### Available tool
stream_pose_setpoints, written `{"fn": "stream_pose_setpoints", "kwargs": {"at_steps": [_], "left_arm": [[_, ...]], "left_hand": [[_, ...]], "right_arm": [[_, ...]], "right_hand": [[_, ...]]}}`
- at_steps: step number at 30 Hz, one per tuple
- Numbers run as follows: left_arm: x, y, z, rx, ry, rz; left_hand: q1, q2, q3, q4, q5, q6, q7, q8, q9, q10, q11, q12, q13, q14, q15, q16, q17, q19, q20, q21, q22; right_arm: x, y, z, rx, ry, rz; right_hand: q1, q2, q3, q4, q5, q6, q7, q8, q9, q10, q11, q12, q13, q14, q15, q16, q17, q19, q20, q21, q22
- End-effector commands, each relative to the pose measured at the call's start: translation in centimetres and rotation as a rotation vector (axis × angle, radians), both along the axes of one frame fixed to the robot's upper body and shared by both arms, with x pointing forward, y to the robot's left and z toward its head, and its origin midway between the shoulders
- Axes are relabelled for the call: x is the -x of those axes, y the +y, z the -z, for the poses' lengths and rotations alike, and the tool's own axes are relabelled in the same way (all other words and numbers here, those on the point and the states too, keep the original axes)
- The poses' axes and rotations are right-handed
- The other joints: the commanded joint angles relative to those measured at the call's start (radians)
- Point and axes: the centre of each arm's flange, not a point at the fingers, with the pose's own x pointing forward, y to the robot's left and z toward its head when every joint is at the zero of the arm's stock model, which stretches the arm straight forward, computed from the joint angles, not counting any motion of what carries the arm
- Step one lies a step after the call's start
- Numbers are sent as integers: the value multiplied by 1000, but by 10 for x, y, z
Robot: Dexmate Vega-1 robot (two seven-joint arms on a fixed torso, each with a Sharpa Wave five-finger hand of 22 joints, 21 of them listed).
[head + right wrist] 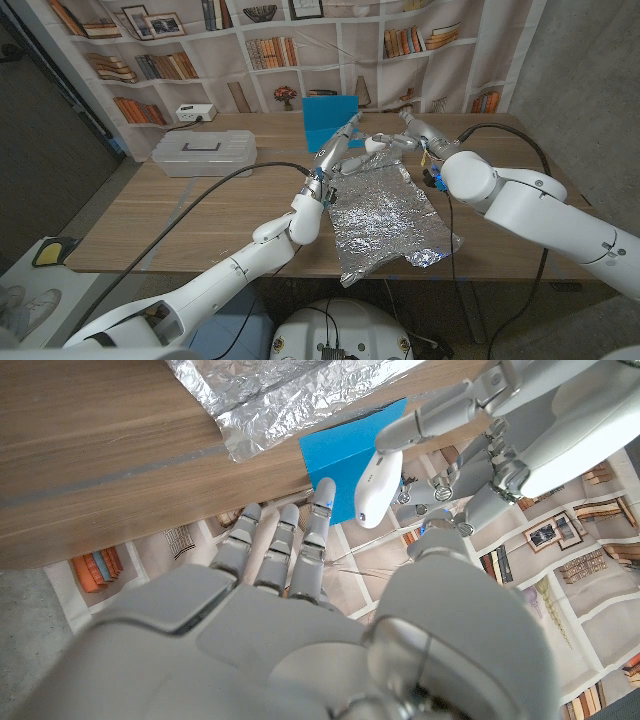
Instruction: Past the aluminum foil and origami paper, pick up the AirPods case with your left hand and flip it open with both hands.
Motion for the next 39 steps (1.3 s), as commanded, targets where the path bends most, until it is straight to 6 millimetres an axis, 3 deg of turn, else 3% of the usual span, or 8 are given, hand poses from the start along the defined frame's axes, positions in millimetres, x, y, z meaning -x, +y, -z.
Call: {"fn": "stream_pose_setpoints", "kwargs": {"at_steps": [1,19,26,39], "left_arm": [[-3,-7,0,2,5,19],[-6,-7,1,0,12,26],[-7,-9,1,-1,14,28],[-8,-13,1,-8,13,37]], "left_hand": [[3,8,-3,-3,5,5,-4,-1,5,90,-84,5,5,9,-4,3,1,8,-4,0,2],[7,12,-8,-3,7,11,-7,-1,5,105,-83,9,7,17,-8,5,1,7,-2,-1,2],[8,11,-11,-3,7,12,-10,-2,5,102,-83,6,6,23,-9,6,1,7,-3,-1,2],[9,11,-14,-3,7,16,-19,-2,5,104,-84,5,6,24,-8,5,0,8,-3,0,2]], "right_arm": [[-2,3,2,-3,9,-12],[-10,7,4,-20,23,-27],[-14,10,5,-24,29,-22],[-16,8,6,-35,28,-20]], "right_hand": [[-10,-2,1,2,-4,-143,3,11,3,7,2,6,4,9,5,5,3,8,2,7,1],[-10,1,3,-1,-7,-137,3,11,3,-6,7,-1,6,1,14,0,2,15,3,5,1],[0,18,14,-5,-8,-120,-47,15,2,1,-9,0,9,0,4,-2,3,19,3,2,1],[12,42,28,-8,-8,-109,-42,17,2,4,-18,1,12,-3,-2,-4,5,24,2,0,0]]}}
